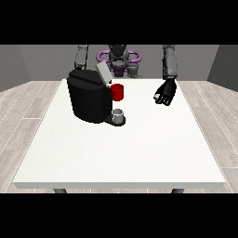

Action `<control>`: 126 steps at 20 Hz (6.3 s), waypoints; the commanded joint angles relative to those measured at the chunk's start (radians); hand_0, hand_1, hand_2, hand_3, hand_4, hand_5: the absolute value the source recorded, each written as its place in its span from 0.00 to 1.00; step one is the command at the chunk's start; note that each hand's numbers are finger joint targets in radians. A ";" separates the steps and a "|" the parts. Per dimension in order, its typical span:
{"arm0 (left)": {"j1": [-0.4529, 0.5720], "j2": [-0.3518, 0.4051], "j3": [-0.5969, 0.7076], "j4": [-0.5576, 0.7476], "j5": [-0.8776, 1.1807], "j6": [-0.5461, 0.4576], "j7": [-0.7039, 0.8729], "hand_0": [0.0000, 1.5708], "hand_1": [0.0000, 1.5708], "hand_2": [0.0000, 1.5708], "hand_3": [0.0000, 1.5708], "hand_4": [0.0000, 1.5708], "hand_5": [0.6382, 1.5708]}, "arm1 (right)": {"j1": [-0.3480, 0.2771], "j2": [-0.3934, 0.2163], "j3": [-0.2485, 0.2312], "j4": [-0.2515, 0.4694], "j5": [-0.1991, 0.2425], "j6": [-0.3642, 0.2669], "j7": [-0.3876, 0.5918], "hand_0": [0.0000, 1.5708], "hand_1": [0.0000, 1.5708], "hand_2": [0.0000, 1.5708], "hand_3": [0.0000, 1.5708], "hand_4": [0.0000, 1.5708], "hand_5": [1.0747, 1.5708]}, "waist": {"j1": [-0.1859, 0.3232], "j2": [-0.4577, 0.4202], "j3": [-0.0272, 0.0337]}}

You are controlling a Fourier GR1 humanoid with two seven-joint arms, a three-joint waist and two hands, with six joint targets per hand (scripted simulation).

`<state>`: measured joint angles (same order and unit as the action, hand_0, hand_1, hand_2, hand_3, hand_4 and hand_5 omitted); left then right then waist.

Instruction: Insert the coffee pod into the coffee machine and close the lid

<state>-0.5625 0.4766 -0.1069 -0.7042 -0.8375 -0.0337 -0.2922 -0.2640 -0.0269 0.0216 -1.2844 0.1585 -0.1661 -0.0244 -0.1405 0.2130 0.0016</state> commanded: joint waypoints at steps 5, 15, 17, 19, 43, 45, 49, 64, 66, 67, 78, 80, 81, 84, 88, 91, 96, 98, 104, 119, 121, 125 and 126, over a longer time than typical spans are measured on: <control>-0.048 -0.032 0.028 0.034 0.003 -0.047 -0.069 0.81 0.81 0.83 0.79 0.32 1.00 | -0.029 -0.040 -0.032 0.033 0.011 -0.012 0.078 0.00 0.00 0.00 0.00 0.00 1.00 | 0.026 -0.066 -0.0018; -0.153 -0.071 0.045 -0.048 0.043 -0.235 -0.016 0.88 0.88 0.88 0.84 0.31 1.00 | 0.007 -0.024 -0.048 0.183 0.026 -0.036 -0.070 0.00 0.00 0.00 0.00 0.00 1.00 | 0.066 -0.122 -0.0011; -0.174 -0.082 0.060 -0.031 0.074 -0.315 0.017 0.89 0.89 0.89 0.85 0.34 1.00 | 0.029 -0.008 -0.006 0.124 0.043 -0.028 0.043 0.00 0.00 0.00 0.00 0.00 1.00 | 0.029 -0.208 -0.0015; -0.221 -0.119 0.048 -0.095 0.075 -0.347 0.059 0.91 0.91 0.89 0.85 0.35 1.00 | 0.026 -0.035 -0.062 0.205 0.011 -0.019 -0.062 0.00 0.00 0.00 0.00 0.00 1.00 | 0.067 -0.190 -0.0008; -0.575 -0.022 0.213 -0.024 0.109 -0.414 0.198 0.78 0.78 0.81 0.80 0.31 1.00 | -0.155 -0.063 -0.069 0.007 -0.005 0.000 0.067 0.00 0.00 0.00 0.00 0.11 1.00 | -0.122 -0.023 -0.0016; -0.611 -0.062 0.225 -0.012 0.117 -0.406 0.263 0.78 0.78 0.82 0.79 0.30 1.00 | -0.102 -0.008 -0.029 0.016 0.020 -0.035 0.033 0.00 0.00 0.00 0.00 0.00 1.00 | -0.145 -0.031 -0.0014; -0.665 -0.031 0.234 0.002 0.112 -0.408 0.247 0.82 0.82 0.84 0.80 0.30 1.00 | -0.147 -0.039 -0.039 0.016 0.021 -0.013 0.014 0.00 0.00 0.00 0.00 0.04 1.00 | -0.160 0.044 -0.0013; -0.656 -0.050 0.223 0.047 0.093 -0.390 0.198 0.77 0.77 0.80 0.78 0.27 1.00 | -0.190 -0.056 -0.079 0.016 -0.009 -0.006 0.033 0.00 0.00 0.00 0.00 0.02 1.00 | -0.149 0.077 -0.0014; -0.669 -0.044 0.236 0.064 0.102 -0.399 0.196 0.76 0.76 0.78 0.76 0.28 1.00 | -0.214 -0.041 -0.063 0.003 0.026 -0.048 0.084 0.00 0.00 0.00 0.00 0.11 1.00 | -0.143 0.079 -0.0017; -0.670 -0.069 0.233 0.041 0.106 -0.384 0.199 0.76 0.76 0.79 0.76 0.28 1.00 | -0.201 -0.069 -0.104 0.036 -0.014 -0.014 -0.002 0.00 0.00 0.00 0.00 0.06 1.00 | -0.139 0.097 -0.0012; -0.697 -0.061 0.234 0.058 0.093 -0.390 0.213 0.77 0.77 0.79 0.76 0.23 1.00 | -0.172 -0.033 -0.077 0.052 0.012 -0.045 0.014 0.00 0.00 0.00 0.00 0.00 1.00 | -0.137 0.056 -0.0013; -0.717 -0.035 0.243 0.062 0.085 -0.367 0.198 0.77 0.77 0.79 0.76 0.22 1.00 | -0.199 -0.076 -0.091 0.039 -0.009 0.005 -0.021 0.00 0.00 0.00 0.00 0.00 1.00 | -0.166 0.110 -0.0012; -0.703 -0.063 0.222 0.055 0.079 -0.376 0.192 0.77 0.77 0.79 0.76 0.23 1.00 | -0.213 -0.083 -0.093 0.048 0.003 -0.006 0.055 0.00 0.00 0.00 0.00 0.09 1.00 | -0.144 0.064 -0.0014; -0.728 -0.053 0.242 0.057 0.076 -0.317 0.189 0.76 0.76 0.77 0.75 0.23 1.00 | -0.229 -0.046 -0.088 0.041 -0.003 -0.028 0.018 0.00 0.00 0.00 0.00 0.00 1.00 | -0.162 0.129 -0.0013; -0.717 -0.057 0.204 0.052 0.027 -0.277 0.202 0.78 0.78 0.79 0.74 0.00 1.00 | -0.196 -0.061 -0.081 0.041 0.001 -0.009 -0.017 0.00 0.00 0.00 0.00 0.00 1.00 | -0.185 0.128 -0.0010; -0.690 -0.035 0.165 0.046 -0.010 -0.286 0.163 0.77 0.77 0.78 0.70 0.00 1.00 | -0.192 -0.058 -0.100 0.040 0.002 -0.040 0.010 0.00 0.00 0.00 0.00 0.00 1.00 | -0.159 0.100 -0.0011; -0.675 -0.005 0.160 0.069 -0.032 -0.262 0.116 0.75 0.75 0.74 0.65 0.00 1.00 | -0.199 -0.035 -0.073 0.011 0.004 -0.035 0.048 0.00 0.00 0.00 0.00 0.00 1.00 | -0.164 0.122 -0.0016; -0.693 -0.030 0.164 0.051 -0.018 -0.285 0.131 0.70 0.70 0.72 0.63 0.00 1.00 | -0.205 -0.068 -0.121 0.067 -0.006 -0.043 -0.011 0.00 0.00 0.00 0.00 0.00 1.00 | -0.135 0.130 -0.0011; -0.738 -0.027 0.212 0.077 0.000 -0.231 0.122 0.73 0.73 0.73 0.61 0.00 1.00 | -0.263 -0.043 -0.084 0.015 -0.001 -0.038 0.062 0.00 0.00 0.00 0.00 0.05 1.00 | -0.176 0.151 -0.0015; -0.740 0.103 0.219 0.092 -0.048 -0.178 -0.015 0.64 0.64 0.65 0.46 0.00 1.00 | -0.237 -0.063 -0.053 -0.028 0.025 -0.013 0.049 0.00 0.00 0.00 0.00 0.07 1.00 | -0.221 0.209 -0.0015; -0.723 0.035 0.198 0.075 -0.058 -0.159 0.019 0.52 0.52 0.58 0.42 0.00 1.00 | -0.228 -0.046 -0.045 0.002 0.050 -0.045 0.042 0.00 0.00 0.00 0.00 0.11 1.00 | -0.197 0.181 -0.0013; -0.723 0.070 0.190 0.084 -0.097 -0.107 0.010 0.00 0.00 0.43 0.34 0.00 1.00 | -0.289 -0.082 -0.061 -0.031 0.054 -0.037 0.100 0.00 0.00 0.00 0.00 0.10 1.00 | -0.210 0.211 -0.0016; -0.749 0.088 0.189 0.069 -0.097 -0.137 0.010 0.00 0.00 0.40 0.32 0.00 1.00 | -0.254 -0.050 -0.057 0.007 0.069 -0.078 0.042 0.00 0.00 0.00 0.00 0.10 1.00 | -0.189 0.214 -0.0011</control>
<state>-1.2943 0.5600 0.0871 -0.6357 -0.9085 -0.2074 -0.3022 -0.5166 -0.0898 -0.0357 -1.2972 0.2088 -0.2132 0.0367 -0.3415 0.4133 0.0020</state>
